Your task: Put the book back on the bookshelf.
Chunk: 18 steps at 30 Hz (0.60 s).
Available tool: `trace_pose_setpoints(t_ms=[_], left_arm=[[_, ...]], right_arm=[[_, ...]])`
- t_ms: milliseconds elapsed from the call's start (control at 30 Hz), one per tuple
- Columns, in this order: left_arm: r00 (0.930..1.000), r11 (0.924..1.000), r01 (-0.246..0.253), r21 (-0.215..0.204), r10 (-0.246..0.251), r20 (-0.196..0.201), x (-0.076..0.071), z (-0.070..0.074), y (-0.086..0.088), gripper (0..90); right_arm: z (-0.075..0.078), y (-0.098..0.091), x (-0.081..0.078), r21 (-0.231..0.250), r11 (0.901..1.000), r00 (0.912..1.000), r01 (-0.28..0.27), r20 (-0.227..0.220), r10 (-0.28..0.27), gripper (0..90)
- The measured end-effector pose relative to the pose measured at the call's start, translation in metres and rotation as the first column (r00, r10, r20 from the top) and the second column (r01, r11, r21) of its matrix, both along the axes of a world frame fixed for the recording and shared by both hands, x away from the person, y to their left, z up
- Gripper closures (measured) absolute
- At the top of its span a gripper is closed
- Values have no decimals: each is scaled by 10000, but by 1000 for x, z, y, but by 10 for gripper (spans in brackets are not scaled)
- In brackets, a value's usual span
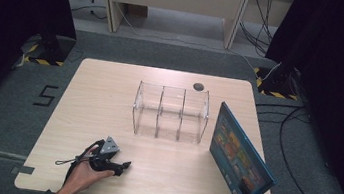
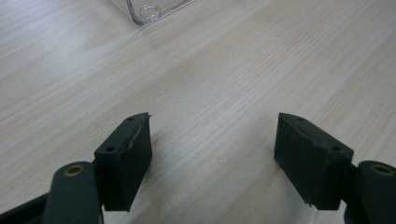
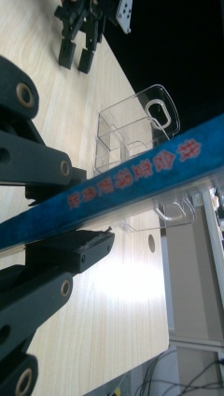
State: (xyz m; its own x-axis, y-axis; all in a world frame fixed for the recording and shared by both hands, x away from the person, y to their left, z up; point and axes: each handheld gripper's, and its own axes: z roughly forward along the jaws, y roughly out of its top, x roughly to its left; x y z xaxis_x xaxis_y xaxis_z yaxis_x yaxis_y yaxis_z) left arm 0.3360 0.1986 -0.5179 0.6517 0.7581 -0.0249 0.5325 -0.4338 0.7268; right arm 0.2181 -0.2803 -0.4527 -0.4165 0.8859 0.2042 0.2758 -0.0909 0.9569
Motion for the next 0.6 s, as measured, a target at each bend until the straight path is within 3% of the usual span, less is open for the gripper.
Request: trace_pose_setpoints(t_ms=[267, 600], left_arm=[[10000, 10000, 36, -11, -36, 5, 0, 0, -1, 268], [10000, 10000, 67, -24, -67, 27, 0, 0, 0, 268]], right_arm=[[4, -2, 6, -92, 9999, 9999, -99, 135, 100, 743], [22, 2, 24, -883, 9954, 9957, -383, 812, 456, 765]])
